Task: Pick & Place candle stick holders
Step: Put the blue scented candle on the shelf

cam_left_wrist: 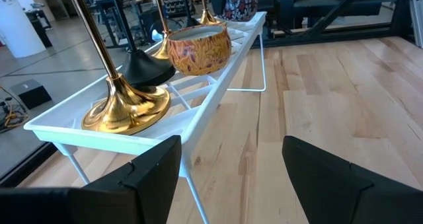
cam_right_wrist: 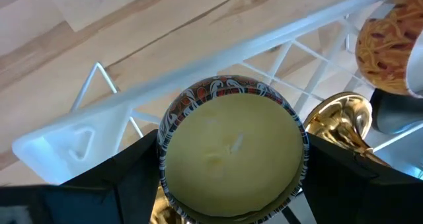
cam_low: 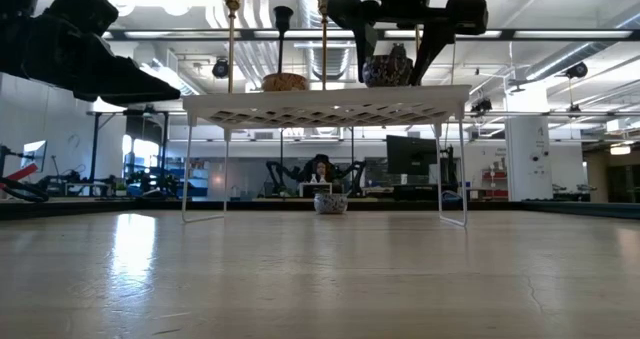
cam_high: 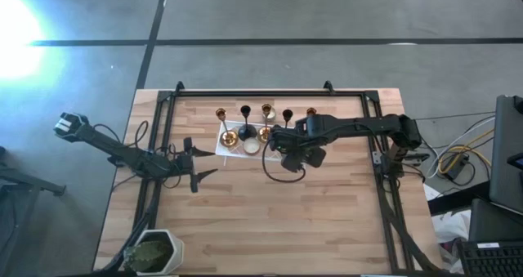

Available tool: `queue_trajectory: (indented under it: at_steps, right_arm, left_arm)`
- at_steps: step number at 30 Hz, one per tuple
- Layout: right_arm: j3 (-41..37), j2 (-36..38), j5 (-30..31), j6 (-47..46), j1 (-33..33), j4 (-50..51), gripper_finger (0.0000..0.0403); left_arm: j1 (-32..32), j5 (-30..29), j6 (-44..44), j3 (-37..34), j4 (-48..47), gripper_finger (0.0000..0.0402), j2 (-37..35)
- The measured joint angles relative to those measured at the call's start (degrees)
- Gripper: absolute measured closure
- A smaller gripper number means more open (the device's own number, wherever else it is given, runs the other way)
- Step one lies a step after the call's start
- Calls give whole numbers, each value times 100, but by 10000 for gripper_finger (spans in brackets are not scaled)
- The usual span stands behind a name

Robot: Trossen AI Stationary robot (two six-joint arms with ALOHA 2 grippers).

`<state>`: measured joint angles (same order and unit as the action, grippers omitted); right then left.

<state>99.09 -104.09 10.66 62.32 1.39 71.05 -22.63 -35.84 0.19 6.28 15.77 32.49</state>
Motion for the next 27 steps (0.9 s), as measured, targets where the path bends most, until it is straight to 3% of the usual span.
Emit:
queue_trajectory:
  at_steps: [27]
  right_arm:
    - [-184, 2, -168, -44, 4, -159, 116]
  left_arm:
    - [-2, -2, 1, 0, 0, 133, 0]
